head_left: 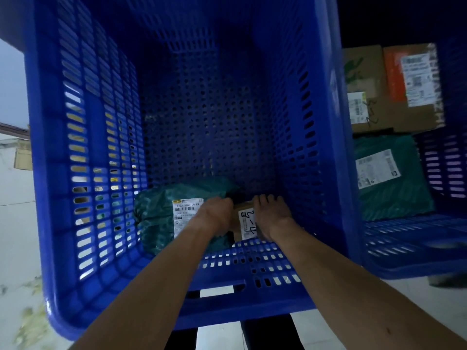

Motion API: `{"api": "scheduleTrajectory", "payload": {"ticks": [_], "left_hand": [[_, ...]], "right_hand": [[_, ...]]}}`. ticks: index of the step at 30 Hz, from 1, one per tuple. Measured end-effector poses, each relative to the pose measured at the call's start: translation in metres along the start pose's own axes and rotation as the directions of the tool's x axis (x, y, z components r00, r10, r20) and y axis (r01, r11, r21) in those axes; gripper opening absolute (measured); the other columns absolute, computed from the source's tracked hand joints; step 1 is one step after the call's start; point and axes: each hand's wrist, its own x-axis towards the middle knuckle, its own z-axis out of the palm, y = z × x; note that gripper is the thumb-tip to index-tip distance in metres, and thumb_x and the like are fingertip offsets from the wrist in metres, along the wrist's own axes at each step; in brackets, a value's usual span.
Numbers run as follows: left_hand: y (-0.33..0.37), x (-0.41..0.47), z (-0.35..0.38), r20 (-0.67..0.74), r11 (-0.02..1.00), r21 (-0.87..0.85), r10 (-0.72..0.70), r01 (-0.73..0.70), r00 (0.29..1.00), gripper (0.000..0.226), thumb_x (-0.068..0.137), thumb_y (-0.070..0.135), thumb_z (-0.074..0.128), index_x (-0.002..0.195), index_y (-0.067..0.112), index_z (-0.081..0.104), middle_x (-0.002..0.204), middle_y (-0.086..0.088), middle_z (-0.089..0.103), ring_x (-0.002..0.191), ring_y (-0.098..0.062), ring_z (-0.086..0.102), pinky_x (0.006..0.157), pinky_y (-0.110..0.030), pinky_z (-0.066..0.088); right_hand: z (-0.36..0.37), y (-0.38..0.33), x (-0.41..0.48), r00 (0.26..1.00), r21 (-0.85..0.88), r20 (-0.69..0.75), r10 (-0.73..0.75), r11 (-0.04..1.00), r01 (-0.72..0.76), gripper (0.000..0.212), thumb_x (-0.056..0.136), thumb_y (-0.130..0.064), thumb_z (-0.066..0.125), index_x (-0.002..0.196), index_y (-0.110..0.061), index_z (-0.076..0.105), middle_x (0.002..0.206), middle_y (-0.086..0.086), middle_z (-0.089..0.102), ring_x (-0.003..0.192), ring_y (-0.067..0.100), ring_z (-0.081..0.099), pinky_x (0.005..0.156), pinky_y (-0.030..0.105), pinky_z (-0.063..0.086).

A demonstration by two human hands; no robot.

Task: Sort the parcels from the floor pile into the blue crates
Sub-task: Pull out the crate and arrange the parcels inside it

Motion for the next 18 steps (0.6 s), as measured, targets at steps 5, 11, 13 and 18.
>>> {"api": "scheduleTrajectory", "payload": {"ticks": [5, 11, 13, 18], "left_hand": [[-0.006, 0.004, -0.002, 0.047, 0.999, -0.022, 0.027, -0.026, 0.999, 0.042, 0.085, 0.035, 0.078, 0.117, 0.012, 0.064, 0.109, -0.008, 0.071, 0.094, -0.022, 0.067, 0.081, -0.030, 0.054], [-0.008, 0.004, -0.002, 0.022, 0.998, 0.048, 0.031, -0.032, 0.999, 0.040, 0.087, 0.029, 0.077, 0.118, 0.009, 0.062, 0.110, -0.010, 0.070, 0.102, -0.025, 0.065, 0.078, -0.030, 0.046], [-0.009, 0.006, 0.000, 0.000, 0.996, 0.080, 0.042, -0.042, 0.999, 0.039, 0.087, 0.025, 0.077, 0.120, 0.011, 0.062, 0.112, -0.011, 0.070, 0.103, -0.025, 0.065, 0.078, -0.030, 0.045], [-0.004, 0.008, 0.000, -0.049, 0.992, 0.120, 0.034, -0.027, 0.998, 0.026, 0.094, 0.026, 0.068, 0.115, 0.011, 0.067, 0.110, -0.012, 0.072, 0.100, -0.026, 0.068, 0.084, -0.034, 0.052]], "right_hand": [[0.000, 0.001, 0.009, 0.986, -0.050, -0.077, -0.149, 0.988, 0.146, 0.101, 0.080, -0.031, 0.082, 0.153, -0.005, 0.017, 0.147, 0.014, 0.041, 0.130, 0.031, 0.045, 0.107, 0.045, 0.036], [-0.007, -0.008, 0.015, 0.984, -0.163, -0.075, -0.159, 0.976, 0.145, 0.116, 0.065, -0.056, 0.088, 0.148, -0.006, 0.025, 0.141, 0.015, 0.044, 0.124, 0.032, 0.048, 0.106, 0.042, 0.034], [-0.008, -0.009, 0.013, 0.986, -0.211, -0.095, -0.134, 0.971, 0.111, 0.114, 0.064, -0.063, 0.085, 0.145, -0.006, 0.029, 0.138, 0.016, 0.047, 0.120, 0.031, 0.050, 0.104, 0.042, 0.035], [-0.010, -0.010, 0.011, 0.995, -0.148, -0.013, -0.094, 0.985, 0.091, 0.105, 0.074, -0.055, 0.082, 0.148, -0.006, 0.026, 0.143, 0.018, 0.047, 0.125, 0.031, 0.050, 0.100, 0.041, 0.041]]}}
